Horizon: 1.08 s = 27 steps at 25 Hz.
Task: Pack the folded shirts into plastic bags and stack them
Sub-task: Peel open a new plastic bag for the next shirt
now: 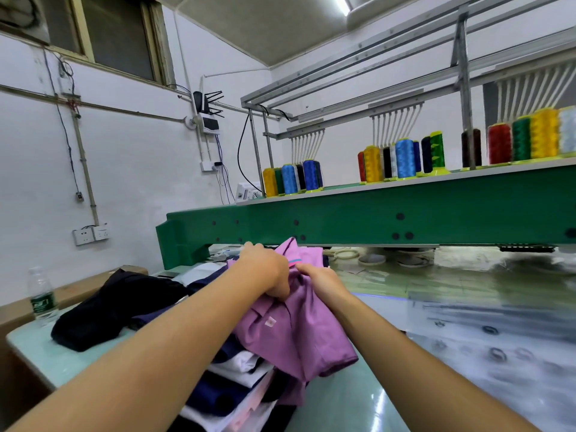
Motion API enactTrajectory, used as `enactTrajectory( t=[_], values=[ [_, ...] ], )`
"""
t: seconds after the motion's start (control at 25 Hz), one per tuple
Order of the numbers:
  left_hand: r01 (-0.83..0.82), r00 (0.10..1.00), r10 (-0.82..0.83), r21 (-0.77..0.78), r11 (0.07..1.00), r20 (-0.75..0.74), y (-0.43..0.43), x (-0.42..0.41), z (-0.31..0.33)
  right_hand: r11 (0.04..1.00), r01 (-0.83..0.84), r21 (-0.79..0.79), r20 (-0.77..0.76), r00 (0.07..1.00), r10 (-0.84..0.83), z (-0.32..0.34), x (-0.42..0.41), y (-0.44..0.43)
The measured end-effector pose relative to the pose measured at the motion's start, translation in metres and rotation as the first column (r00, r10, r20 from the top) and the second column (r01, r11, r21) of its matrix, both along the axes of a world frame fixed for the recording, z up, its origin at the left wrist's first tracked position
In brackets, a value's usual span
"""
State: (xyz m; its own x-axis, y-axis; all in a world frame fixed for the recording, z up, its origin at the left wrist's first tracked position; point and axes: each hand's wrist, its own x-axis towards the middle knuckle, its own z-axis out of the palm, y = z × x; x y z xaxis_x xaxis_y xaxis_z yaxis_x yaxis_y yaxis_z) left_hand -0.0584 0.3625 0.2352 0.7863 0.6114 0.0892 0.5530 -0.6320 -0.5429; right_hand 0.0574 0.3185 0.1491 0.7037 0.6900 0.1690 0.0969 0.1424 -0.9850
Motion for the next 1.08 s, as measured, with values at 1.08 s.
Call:
enactTrajectory(
  t=[1.08],
  values=[
    [0.139, 0.933, -0.009, -0.338, 0.931, 0.359, 0.027, -0.023, -0.004, 0.999, 0.044, 0.027, -0.172, 0.984, -0.038, -0.007, -0.012, 0.000]
  ],
)
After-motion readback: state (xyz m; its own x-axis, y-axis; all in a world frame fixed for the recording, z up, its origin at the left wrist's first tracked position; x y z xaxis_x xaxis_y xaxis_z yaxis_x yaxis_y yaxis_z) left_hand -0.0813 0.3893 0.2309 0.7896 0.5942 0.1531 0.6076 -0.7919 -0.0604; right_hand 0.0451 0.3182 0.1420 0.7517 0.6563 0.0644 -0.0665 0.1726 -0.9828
